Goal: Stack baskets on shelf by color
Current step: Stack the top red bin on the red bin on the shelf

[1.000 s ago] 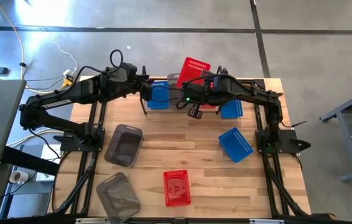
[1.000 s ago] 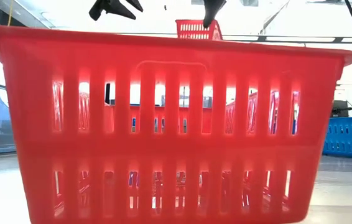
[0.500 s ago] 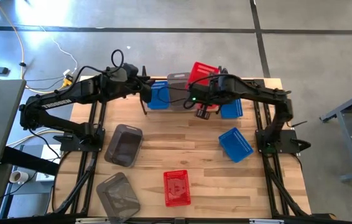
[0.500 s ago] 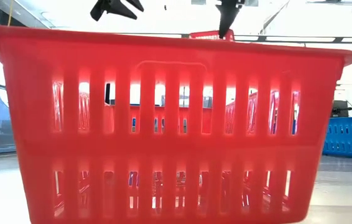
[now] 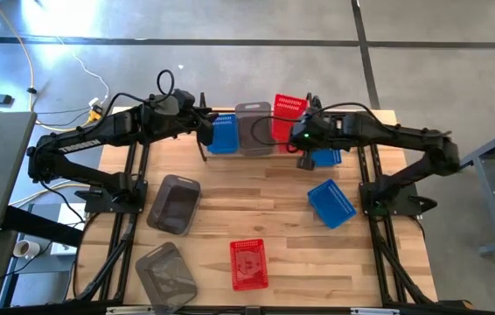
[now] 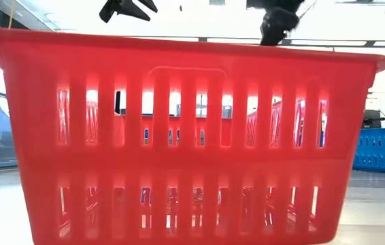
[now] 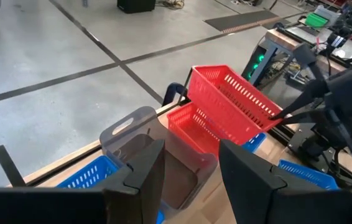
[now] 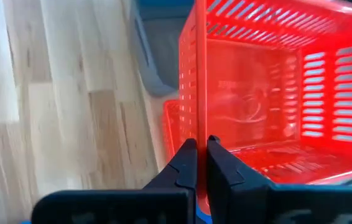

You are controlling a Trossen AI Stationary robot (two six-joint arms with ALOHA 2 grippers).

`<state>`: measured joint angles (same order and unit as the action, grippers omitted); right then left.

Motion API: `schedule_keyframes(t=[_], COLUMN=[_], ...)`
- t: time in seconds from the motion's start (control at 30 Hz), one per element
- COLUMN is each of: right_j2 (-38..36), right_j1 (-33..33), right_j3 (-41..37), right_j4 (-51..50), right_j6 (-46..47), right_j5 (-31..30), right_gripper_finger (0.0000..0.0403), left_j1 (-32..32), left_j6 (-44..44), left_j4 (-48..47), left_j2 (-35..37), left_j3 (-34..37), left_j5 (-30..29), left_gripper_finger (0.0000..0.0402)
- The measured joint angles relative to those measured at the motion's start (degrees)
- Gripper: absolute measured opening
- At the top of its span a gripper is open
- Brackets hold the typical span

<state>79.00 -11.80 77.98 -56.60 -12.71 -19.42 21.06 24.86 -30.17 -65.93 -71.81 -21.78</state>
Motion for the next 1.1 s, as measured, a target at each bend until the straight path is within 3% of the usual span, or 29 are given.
schedule_keyframes(t=[0.3,0.63,1.1], right_j2=[-3.39,0.12,2.38], right_j1=[-4.4,-9.19,-10.19], right_j3=[-9.56,-9.6,-9.6], right_j4=[6.69,7.9,5.72], right_j6=[-9.11,-12.71,-14.82], right_j5=[1.3,1.63,4.93], right_gripper_finger=[0.0,0.0,0.0], left_j1=[0.02,0.04,0.07], left_j6=[-0.02,0.46,0.44], left_j4=[0.02,0.02,0.02], left_j2=[0.0,0.0,-0.02], left_j3=[0.04,0.04,0.04], left_j5=[-0.09,-1.01,-1.6], left_gripper_finger=[0.014,0.0141,0.0141])
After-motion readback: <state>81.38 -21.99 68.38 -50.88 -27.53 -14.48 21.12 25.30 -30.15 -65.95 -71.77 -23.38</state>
